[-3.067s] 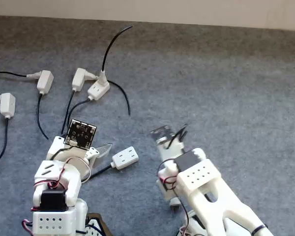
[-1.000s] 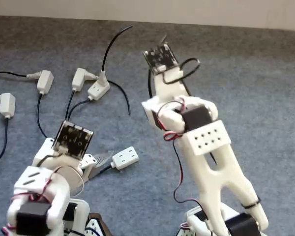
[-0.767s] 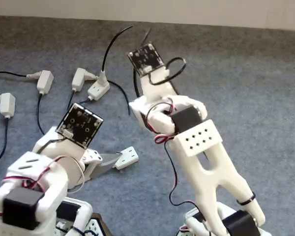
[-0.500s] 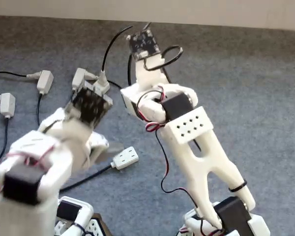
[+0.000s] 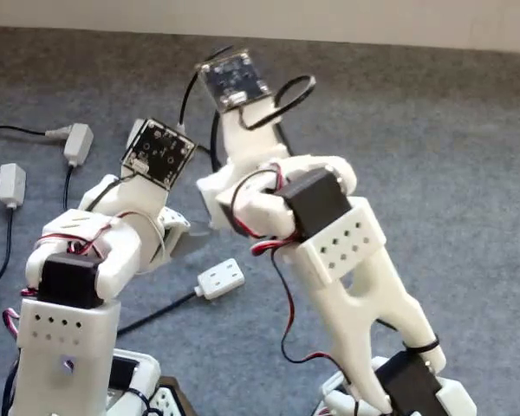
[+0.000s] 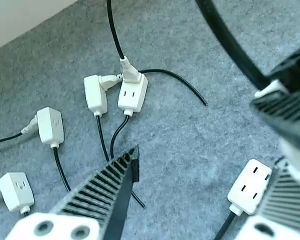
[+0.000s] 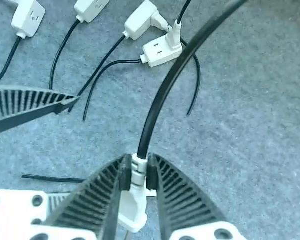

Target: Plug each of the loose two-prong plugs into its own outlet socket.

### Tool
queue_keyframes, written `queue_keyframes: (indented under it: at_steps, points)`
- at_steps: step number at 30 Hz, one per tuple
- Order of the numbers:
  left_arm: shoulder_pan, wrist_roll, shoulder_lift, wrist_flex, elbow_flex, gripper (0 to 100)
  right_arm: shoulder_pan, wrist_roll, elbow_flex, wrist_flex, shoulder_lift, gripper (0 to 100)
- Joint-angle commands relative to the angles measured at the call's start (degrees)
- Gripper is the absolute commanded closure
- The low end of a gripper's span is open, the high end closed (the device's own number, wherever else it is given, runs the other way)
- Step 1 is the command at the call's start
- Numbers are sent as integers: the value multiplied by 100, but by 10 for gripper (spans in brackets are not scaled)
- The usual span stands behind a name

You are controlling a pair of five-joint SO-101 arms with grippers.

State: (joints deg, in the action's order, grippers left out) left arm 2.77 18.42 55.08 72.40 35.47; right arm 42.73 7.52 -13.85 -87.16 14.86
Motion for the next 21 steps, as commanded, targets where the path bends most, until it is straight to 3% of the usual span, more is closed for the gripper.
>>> queue_keyframes:
  at_steps: [1,9,21]
  points:
    - [101,-202,119,334,-31,621,-198,158,-242,259,4,993]
    - [708,-826,1446,1011,-558,620,-180,492,558,831,66,993]
    - [40,-1037,1569,-1029,1376,620,-75,659,927,620,840,993]
